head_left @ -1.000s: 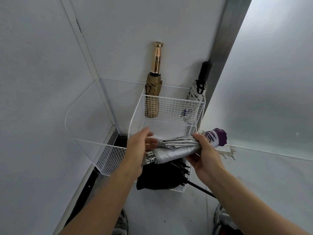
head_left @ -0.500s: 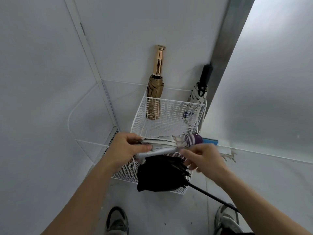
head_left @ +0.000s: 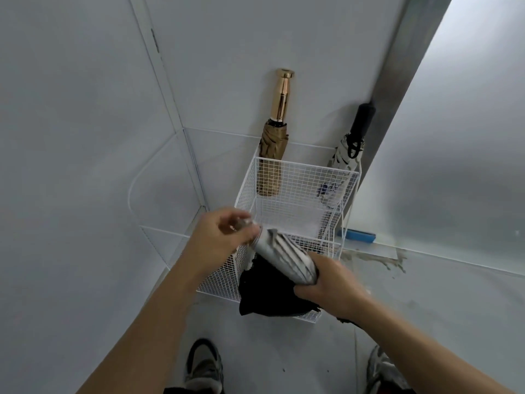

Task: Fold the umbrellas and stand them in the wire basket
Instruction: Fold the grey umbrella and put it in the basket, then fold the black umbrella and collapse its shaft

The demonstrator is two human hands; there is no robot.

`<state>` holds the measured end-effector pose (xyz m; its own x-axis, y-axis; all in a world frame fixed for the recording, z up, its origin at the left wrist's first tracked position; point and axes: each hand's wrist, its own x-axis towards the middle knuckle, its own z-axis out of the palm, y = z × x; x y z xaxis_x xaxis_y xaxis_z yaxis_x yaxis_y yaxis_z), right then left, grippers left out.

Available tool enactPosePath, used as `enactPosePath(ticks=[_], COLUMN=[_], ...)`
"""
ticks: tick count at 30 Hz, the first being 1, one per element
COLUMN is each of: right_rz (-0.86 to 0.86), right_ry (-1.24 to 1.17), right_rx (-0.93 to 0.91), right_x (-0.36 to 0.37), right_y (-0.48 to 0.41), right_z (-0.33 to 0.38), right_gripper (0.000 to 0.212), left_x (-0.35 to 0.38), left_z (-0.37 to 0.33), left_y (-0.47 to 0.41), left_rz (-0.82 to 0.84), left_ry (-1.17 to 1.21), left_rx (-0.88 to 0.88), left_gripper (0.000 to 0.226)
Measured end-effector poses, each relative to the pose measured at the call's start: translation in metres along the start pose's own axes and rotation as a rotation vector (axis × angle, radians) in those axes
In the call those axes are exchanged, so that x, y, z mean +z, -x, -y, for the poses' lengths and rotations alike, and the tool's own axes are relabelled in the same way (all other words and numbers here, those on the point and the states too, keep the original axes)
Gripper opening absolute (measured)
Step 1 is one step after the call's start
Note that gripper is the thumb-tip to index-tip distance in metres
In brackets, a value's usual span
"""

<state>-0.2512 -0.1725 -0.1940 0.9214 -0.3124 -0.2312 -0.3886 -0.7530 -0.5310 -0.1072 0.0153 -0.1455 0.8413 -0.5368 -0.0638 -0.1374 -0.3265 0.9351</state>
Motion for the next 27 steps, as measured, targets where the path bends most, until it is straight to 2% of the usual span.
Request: enactPosePath(ticks=[2, 4, 7, 10, 12, 14, 18, 23, 27], right_rz=[-0.088, -0.174, -0.279, -0.534, -0.592, -0.552, -0.394, -0.346, -0.305], right_ry=[-0.150, -0.343, -0.670, -0.853, -0.805, -0.724, -0.681, -0.519, -0.445], right_rx=[0.062, 0.097, 0.083, 0.049, 0.043, 0.094, 0.180, 0.253, 0.281], right_x=[0.004, -0.003, -0.024, -0.052, -0.063, -0.063, -0.028, 0.028, 0.052], right_y=[-0.006, -0.008, -0.030, -0.068, -0.097, -0.128, -0.171, -0.210, -0.231], right_z=[0.000, 0.003, 0.024, 0.045, 0.050, 0.050, 0.041, 0.028, 0.019], right_gripper=[0.034, 0.035, 0.032, 0.029, 0.042, 0.050, 0.034, 0.051, 0.052], left_x=[-0.009, -0.006, -0.005, 0.002, 0.005, 0.006, 0.006, 0.004, 0.005], left_z=[0.009, 0.016, 0.025, 0.029, 0.030, 0.032, 0.032, 0.037, 0.040], left_y=[-0.007, -0.013, -0.017, -0.023, -0.026, -0.030, -0.034, -0.038, -0.041], left_rz=[-0.256, -0.345, -0.235, -0.132, -0.107, -0.126, -0.185, -0.200, -0.215], left_ry=[-0.037, -0.177, -0.307, -0.409, -0.456, -0.477, -0.460, -0.450, -0.440], left_rx=[-0.016, -0.055, -0.109, -0.107, -0.097, -0.093, -0.070, -0.080, -0.075], left_gripper=[0.024, 0.026, 0.033, 0.034, 0.031, 0.029, 0.022, 0.020, 0.017])
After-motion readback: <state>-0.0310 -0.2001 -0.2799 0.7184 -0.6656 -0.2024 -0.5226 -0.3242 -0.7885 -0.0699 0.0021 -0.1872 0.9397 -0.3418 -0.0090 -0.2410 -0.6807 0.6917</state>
